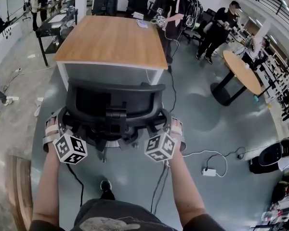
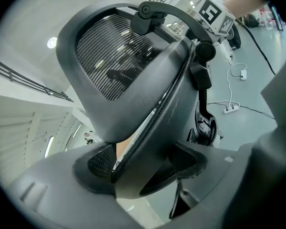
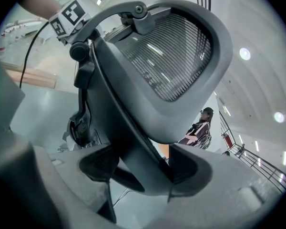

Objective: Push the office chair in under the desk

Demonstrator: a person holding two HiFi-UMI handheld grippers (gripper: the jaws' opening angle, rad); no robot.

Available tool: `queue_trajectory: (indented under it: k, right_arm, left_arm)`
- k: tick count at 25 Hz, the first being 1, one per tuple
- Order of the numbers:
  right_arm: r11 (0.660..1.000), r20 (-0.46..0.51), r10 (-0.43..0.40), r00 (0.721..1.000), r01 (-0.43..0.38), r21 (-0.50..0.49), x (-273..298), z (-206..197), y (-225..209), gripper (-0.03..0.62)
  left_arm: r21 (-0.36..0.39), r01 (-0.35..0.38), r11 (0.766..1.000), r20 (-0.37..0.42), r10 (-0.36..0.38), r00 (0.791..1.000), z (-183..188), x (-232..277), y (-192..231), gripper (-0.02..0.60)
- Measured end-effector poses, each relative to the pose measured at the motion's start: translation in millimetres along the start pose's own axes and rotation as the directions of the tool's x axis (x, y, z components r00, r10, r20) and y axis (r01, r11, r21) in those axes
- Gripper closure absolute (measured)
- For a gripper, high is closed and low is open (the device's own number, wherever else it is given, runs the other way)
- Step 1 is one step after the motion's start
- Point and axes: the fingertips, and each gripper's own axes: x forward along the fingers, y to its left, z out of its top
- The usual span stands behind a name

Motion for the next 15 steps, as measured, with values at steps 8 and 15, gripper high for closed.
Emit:
queue_trajectory:
  k: [8, 15]
  right_arm:
    - [0.999, -0.028, -0.028, 0.999, 0.029, 0.016, 57.3, 34.1, -24.1, 0.287]
    - [0.999, -0.039, -0.036, 0.999, 0.037, 0.025, 106.4, 52.3, -40.0, 0.287]
  left_arm:
    - [0.025, 0.016, 1.0, 0.044, -0.017, 0.999, -1.8, 62.2, 51.9, 0.215]
    - [0.033, 0.029, 0.999, 0.059, -0.031, 0.998, -3.1, 114.2, 81.9, 0.215]
